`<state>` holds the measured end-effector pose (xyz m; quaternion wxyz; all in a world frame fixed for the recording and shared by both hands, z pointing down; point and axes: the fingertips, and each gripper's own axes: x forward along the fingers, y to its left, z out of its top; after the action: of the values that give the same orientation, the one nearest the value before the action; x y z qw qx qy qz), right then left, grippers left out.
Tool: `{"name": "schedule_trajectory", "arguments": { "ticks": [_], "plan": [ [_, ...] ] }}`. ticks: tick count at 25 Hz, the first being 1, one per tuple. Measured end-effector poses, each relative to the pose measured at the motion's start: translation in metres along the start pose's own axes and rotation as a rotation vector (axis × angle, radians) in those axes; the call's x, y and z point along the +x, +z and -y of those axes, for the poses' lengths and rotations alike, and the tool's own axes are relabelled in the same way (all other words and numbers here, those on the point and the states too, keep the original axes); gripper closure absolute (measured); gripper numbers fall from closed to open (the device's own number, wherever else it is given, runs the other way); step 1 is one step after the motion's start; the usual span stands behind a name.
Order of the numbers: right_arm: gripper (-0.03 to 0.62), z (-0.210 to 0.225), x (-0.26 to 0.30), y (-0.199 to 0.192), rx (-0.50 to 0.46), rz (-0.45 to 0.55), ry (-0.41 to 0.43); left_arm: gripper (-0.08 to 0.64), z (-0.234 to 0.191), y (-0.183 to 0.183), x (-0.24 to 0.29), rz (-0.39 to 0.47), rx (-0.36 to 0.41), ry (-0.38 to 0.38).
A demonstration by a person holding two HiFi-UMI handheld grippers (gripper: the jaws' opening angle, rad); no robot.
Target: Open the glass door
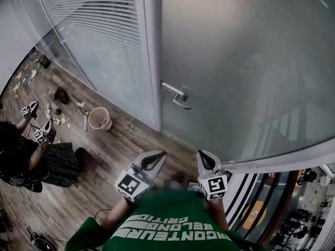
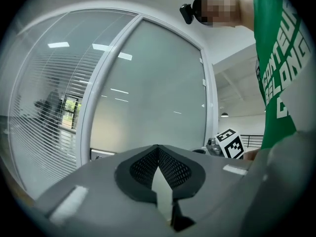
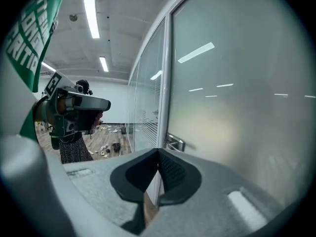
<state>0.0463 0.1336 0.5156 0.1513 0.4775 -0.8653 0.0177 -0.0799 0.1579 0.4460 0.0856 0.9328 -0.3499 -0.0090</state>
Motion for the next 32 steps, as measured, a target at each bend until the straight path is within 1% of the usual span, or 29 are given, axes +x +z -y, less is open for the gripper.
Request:
{"name": "schedule_trajectory", "arguments": {
  "ticks": [6, 10, 14, 18, 21, 24, 27, 32],
  "plan": [
    [0.598, 0.028, 0.005, -0.009, 0.008, -0.007, 0.024, 0.541, -0.004, -0.002, 0.025, -0.015, -0.004, 0.059],
    [0.598, 0.044, 0.011, -0.013, 0.009, -0.002, 0.055, 0.541, -0.011, 0.004, 0.038, -0.045, -0.039, 0.141],
    [0.598, 0.058, 0.017, -0.016, -0.002, 0.002, 0.078, 0.541, -0.016, -0.008, 0.048, -0.039, -0.016, 0.177],
    [0.598, 0.066, 0.018, -0.015, 0.004, 0.003, 0.08, 0.541, -0.013, -0.007, 0.056, -0.067, -0.032, 0.185],
    [0.598, 0.067, 0.019, -0.019, 0.021, -0.006, 0.087, 0.541, -0.011, -0.008, 0.06, -0.078, -0.018, 0.188],
    [0.598, 0.07, 0.02, -0.02, 0.013, -0.012, 0.093, 0.541, -0.011, -0.011, 0.064, -0.073, -0.004, 0.188],
    [0.598, 0.07, 0.024, -0.018, 0.012, -0.004, 0.107, 0.541, -0.012, -0.015, 0.069, -0.088, -0.027, 0.191],
    [0.598, 0.086, 0.032, -0.021, -0.007, -0.03, 0.098, 0.541, -0.026, -0.02, 0.088, -0.095, -0.045, 0.188]
  ]
}}
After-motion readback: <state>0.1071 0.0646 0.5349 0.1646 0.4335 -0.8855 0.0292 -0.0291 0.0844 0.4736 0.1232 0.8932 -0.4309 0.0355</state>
